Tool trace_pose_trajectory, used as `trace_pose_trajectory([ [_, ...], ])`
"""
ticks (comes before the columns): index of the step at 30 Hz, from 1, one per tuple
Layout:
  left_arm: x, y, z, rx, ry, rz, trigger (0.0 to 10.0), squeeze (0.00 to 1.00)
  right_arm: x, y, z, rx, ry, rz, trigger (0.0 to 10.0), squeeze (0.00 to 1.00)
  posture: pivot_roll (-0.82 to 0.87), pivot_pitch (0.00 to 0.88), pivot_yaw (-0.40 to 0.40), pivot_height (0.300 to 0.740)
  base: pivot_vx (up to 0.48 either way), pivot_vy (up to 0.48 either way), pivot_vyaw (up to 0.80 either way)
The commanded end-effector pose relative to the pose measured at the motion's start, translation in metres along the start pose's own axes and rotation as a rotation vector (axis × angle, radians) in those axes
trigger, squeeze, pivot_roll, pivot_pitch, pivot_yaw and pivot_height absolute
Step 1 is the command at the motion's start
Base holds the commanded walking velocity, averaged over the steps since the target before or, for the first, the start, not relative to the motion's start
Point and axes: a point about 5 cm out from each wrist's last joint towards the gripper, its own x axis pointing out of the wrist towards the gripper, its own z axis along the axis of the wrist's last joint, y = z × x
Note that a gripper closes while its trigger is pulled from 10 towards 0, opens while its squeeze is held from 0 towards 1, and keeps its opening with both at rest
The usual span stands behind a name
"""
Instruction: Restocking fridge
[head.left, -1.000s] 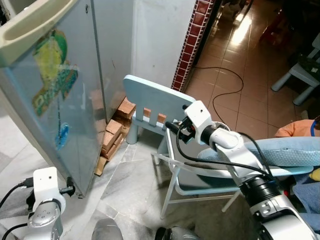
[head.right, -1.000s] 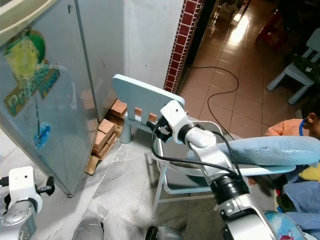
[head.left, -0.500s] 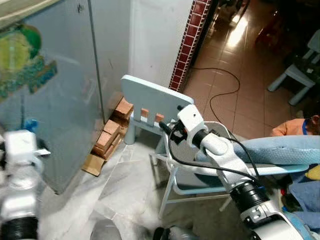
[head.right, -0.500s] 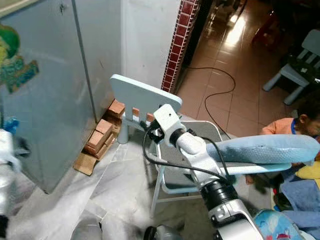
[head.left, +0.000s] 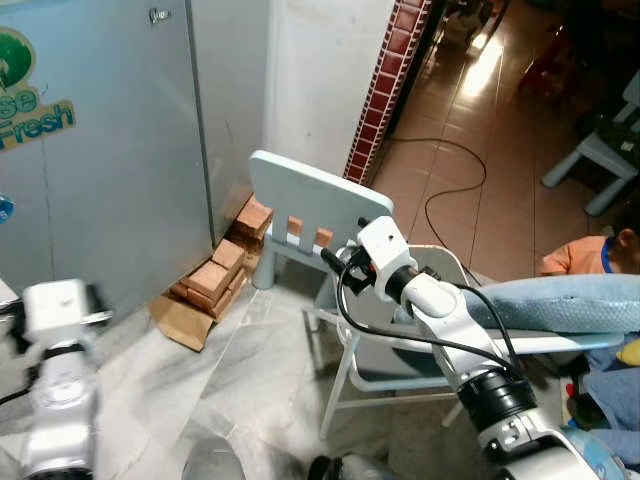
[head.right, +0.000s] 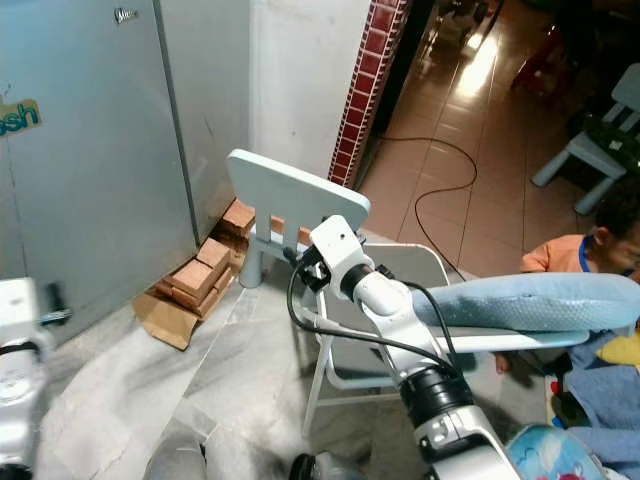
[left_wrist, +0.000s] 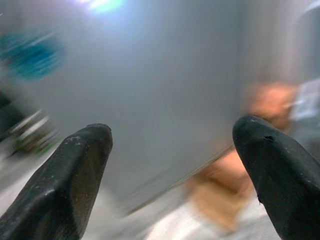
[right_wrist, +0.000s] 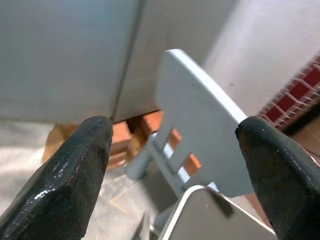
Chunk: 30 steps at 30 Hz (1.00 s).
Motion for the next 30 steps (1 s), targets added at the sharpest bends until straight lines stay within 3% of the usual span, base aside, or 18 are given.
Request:
trace_pose_trajectory([
  [1, -0.001, -0.008, 0.01, 0.015, -0.052, -0.048, 10.0, 0.0, -0.005, -0.012, -0.001, 0.026, -0.014, -0.072, 10.0, 0.0, 0.17, 0.063, -0.126, 0.74, 0.0, 0.0, 0.0],
  [4, -0.005, -0.026, 0.021, -0.023, -0.092, -0.112, 10.0, 0.0, -0.011, -0.018, 0.001, 0.115, -0.067, -0.184, 10.0, 0.0, 0.16, 0.063, -0.121, 0.74, 0.0, 0.251, 0.0],
  [9, -0.012, -0.04, 0.03, -0.029, -0.131, -0.177, 10.0, 0.0, -0.02, -0.024, 0.003, 0.145, -0.113, -0.296, 10.0, 0.0, 0.14, 0.064, -0.116, 0.74, 0.0, 0.475, 0.0],
  [18, -0.018, -0.042, 0.032, -0.009, -0.149, -0.198, 10.0, 0.0, -0.029, -0.029, -0.003, 0.163, -0.126, -0.357, 10.0, 0.0, 0.13, 0.056, -0.111, 0.74, 0.0, 0.463, 0.0],
  [30, -0.015, -0.054, 0.047, -0.027, -0.19, -0.252, 10.0, 0.0, -0.023, -0.03, 0.003, 0.163, -0.138, -0.362, 10.0, 0.0, 0.13, 0.054, -0.11, 0.74, 0.0, 0.459, 0.0],
])
